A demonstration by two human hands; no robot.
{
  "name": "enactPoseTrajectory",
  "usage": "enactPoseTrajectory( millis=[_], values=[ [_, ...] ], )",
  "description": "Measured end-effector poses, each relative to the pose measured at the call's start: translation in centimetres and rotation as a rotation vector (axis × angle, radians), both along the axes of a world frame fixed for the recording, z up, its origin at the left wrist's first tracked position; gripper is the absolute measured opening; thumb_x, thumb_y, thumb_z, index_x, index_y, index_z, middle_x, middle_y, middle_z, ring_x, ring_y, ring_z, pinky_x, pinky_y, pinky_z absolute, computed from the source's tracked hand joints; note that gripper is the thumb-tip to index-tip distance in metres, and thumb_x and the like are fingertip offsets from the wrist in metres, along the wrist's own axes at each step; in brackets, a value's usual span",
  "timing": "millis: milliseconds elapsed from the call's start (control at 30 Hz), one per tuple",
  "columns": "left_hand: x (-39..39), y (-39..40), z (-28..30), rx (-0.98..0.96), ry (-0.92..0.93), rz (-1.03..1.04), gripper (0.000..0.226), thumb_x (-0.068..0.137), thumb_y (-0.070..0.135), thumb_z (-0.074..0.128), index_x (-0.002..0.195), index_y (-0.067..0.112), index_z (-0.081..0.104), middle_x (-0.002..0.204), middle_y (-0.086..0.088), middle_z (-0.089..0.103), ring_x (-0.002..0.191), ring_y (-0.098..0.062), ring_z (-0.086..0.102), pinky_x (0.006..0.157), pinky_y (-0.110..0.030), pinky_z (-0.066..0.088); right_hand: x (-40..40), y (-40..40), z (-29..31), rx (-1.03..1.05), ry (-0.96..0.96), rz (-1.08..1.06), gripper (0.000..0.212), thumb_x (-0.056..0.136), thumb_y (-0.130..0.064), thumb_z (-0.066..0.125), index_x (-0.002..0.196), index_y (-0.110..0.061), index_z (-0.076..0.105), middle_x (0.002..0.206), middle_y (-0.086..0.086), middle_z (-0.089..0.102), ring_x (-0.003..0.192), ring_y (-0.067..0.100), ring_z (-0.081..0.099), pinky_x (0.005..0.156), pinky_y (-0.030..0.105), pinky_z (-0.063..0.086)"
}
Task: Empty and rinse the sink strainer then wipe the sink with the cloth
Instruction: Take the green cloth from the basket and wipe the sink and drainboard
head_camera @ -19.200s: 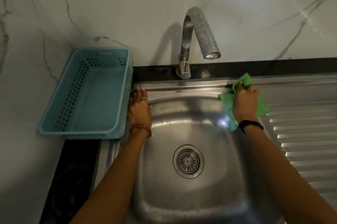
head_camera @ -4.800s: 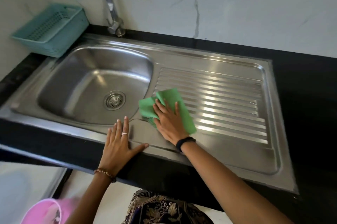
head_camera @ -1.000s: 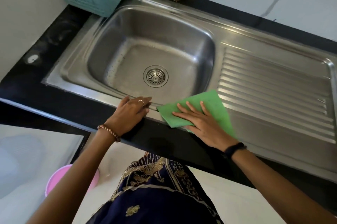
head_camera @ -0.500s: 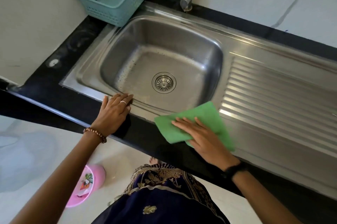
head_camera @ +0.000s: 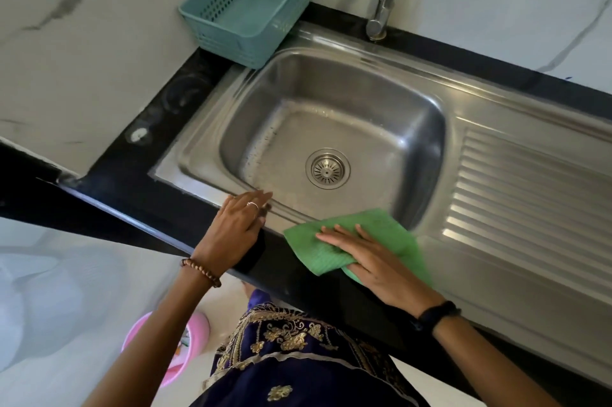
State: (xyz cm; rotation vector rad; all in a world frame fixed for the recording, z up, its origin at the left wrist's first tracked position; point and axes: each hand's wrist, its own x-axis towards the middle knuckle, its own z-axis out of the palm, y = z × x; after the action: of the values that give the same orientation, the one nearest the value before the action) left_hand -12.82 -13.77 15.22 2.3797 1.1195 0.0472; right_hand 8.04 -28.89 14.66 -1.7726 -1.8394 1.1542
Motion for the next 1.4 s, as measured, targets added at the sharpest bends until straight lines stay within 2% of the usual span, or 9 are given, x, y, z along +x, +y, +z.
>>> enactPoseTrajectory(
  millis=[400,500,600,700,833,967,1167,1300,1400],
  values=[
    [-8.1,12.8,0.1,0.036,0.011,0.02,0.054,0.092,-0.002,0.035,0.143,0.015,0.03,0.156,-0.006,0.019,0.146,-0.019,0.008,0.117,-0.03,0.0,-15.1,18.6,-1.0,0.111,-0.077,0.0,0.054,0.093,-0.01,0.044,0.144,-0.025,0.031,0.154,-0.001,0.03,0.145,0.014,0.018,0.12,0.034,0.004],
    [-8.0,14.7,-0.6,0.037,-0.037,-0.04,0.053,0.092,-0.003,0.035,0.143,0.011,0.029,0.155,-0.008,0.019,0.146,-0.02,0.007,0.117,-0.029,0.0,-14.1,16.3,-0.7,0.104,-0.008,-0.056,0.058,0.09,-0.005,0.046,0.142,-0.028,0.035,0.15,-0.008,0.037,0.142,0.002,0.022,0.12,0.023,0.001],
    [-7.4,15.6,-0.9,0.035,-0.033,-0.128,0.05,0.094,0.0,0.036,0.142,0.01,0.031,0.155,-0.009,0.018,0.145,-0.021,0.009,0.119,-0.033,0.002,-12.0,12.6,-0.2,0.091,-0.053,-0.16,0.061,0.091,-0.006,0.047,0.14,-0.039,0.033,0.139,-0.037,0.02,0.124,-0.033,0.004,0.112,0.006,-0.009],
    [-7.4,16.1,-1.1,0.073,-0.054,-0.168,0.047,0.094,0.0,0.036,0.141,0.008,0.033,0.155,-0.009,0.019,0.145,-0.021,0.013,0.119,-0.033,0.003,-10.4,9.9,0.5,0.006,-0.089,-0.215,0.066,0.092,-0.006,0.045,0.138,-0.051,0.026,0.137,-0.04,0.019,0.128,-0.028,0.009,0.118,0.017,-0.004],
    [-8.1,16.8,-1.1,0.04,-0.143,-0.173,0.045,0.096,0.004,0.038,0.14,0.009,0.035,0.152,-0.009,0.027,0.143,-0.018,0.021,0.118,-0.028,0.006,-10.5,10.0,0.7,-0.006,-0.078,-0.272,0.074,0.09,-0.004,0.047,0.13,-0.061,0.021,0.136,-0.041,0.024,0.116,-0.038,0.01,0.109,0.0,-0.005],
    [-8.0,17.0,-1.0,-0.078,-0.227,-0.129,0.043,0.098,0.016,0.038,0.141,0.014,0.034,0.151,-0.003,0.032,0.14,-0.009,0.023,0.114,-0.019,0.006,-12.6,13.5,-0.1,-0.01,-0.102,-0.228,0.062,0.093,-0.008,0.046,0.141,-0.044,0.028,0.149,-0.025,0.023,0.137,-0.011,0.012,0.121,0.025,0.003],
    [-7.7,17.3,-0.1,-0.201,-0.296,-0.044,0.048,0.097,0.03,0.038,0.143,0.016,0.029,0.151,-0.004,0.032,0.137,-0.005,0.026,0.117,-0.025,0.015,-17.2,23.5,-1.2,0.086,-0.096,-0.299,0.062,0.093,-0.002,0.043,0.147,-0.025,0.022,0.158,-0.005,0.017,0.147,0.014,0.008,0.12,0.042,0.012],
    [-7.1,18.0,0.4,-0.118,-0.26,-0.029,0.053,0.097,0.033,0.036,0.145,0.021,0.019,0.156,0.0,0.016,0.143,-0.008,0.006,0.12,-0.039,0.004,-17.5,26.2,-1.1,0.125,0.056,-0.489,0.067,0.092,0.008,0.04,0.148,-0.02,0.018,0.159,0.0,0.008,0.147,0.018,0.0,0.12,0.031,0.011],
    [-6.3,18.6,0.3,-0.128,-0.26,-0.032,0.054,0.097,0.034,0.035,0.146,0.024,0.014,0.157,0.003,0.009,0.144,-0.007,0.0,0.12,-0.036,-0.001,-17.5,24.4,-1.2,0.168,0.012,-0.431,0.062,0.091,0.004,0.044,0.146,-0.021,0.03,0.156,-0.001,0.022,0.145,0.015,0.012,0.113,0.02,0.017]
  ],
)
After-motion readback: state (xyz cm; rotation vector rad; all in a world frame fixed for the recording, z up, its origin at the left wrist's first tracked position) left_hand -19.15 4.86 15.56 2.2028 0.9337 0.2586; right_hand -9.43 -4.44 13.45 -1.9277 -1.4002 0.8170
